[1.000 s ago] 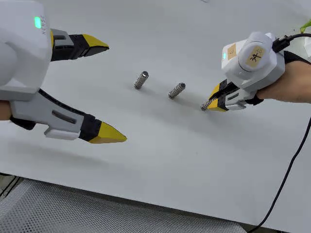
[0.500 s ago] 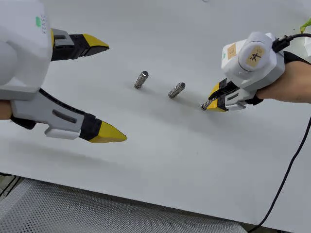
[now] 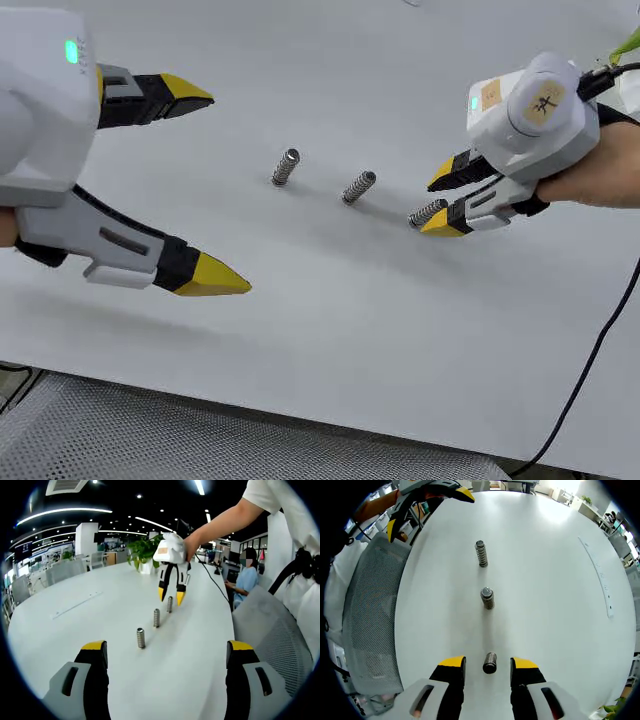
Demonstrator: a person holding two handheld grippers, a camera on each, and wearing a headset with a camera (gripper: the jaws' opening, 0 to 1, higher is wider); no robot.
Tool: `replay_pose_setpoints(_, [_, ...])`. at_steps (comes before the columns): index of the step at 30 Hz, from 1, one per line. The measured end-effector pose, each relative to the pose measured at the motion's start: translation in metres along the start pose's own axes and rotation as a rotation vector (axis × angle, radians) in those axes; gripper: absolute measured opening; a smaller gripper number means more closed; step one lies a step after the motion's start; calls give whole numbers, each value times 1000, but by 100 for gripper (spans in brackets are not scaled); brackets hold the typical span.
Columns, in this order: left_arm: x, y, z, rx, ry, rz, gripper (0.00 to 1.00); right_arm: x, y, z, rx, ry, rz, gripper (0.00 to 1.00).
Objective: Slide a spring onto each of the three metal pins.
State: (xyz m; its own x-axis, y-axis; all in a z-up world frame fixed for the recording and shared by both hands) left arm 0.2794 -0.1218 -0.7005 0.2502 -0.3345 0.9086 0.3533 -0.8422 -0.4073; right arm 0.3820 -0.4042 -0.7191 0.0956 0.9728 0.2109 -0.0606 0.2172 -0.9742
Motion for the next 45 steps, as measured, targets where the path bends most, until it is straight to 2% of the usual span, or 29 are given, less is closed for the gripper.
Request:
replay_pose_setpoints(3, [-1,0,1,-6,6,14,99,-4,-7,2,-6,24,-39,36])
replay_pose_setpoints(5, [-2,0,2,-8,9,24,99,-12,-9,2,-11,47,-72,40])
replay_pose_setpoints(11, [-4,-1,4,-16,14,42,99,-23,-25,13,-47,92,-160,50])
replay_pose_setpoints(13, [-4,-1,5,-17,17,47,99,-32,-28,10,-61,113,-192,53])
replay_pose_setpoints(18, [-4,-1,7,-18,28,57,99,-42,-41,26,-98,187,-332,61])
replay_pose_setpoints(19, [-5,-2,7,-20,27,61,99,-46,-44,30,-119,194,-371,63])
replay_pose_setpoints(24, [-6,-3,9,-17,44,103,99,-65,-51,51,-153,263,-456,68])
replay_pose_setpoints(28, [-4,-3,11,-5,37,110,99,-78,-52,64,-180,316,-511,71])
replay_pose_setpoints(29, [-4,-3,11,-1,30,111,99,-81,-52,68,-193,327,-543,72])
replay_pose_setpoints(34, [-2,-7,13,15,33,128,99,-95,-49,82,-210,372,-623,83])
replay_pose_setpoints(39, [-1,-10,13,18,31,145,99,-110,-43,92,-232,393,-682,91])
replay_pose_setpoints(45, [-2,-13,13,26,42,172,99,-121,-37,99,-246,419,-718,95])
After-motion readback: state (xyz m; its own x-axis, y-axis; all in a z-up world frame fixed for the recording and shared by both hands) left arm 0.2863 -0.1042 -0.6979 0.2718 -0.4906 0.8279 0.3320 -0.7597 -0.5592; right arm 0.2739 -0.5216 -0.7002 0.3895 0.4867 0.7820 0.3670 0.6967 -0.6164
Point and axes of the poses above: the centre of the closed fingertips' face, and the gripper's own axes: y roughly forward along the fingers, z roughly to its left, x roughly out of its top, the point moved 9 cm from there along -y, roughly backward along the fingers
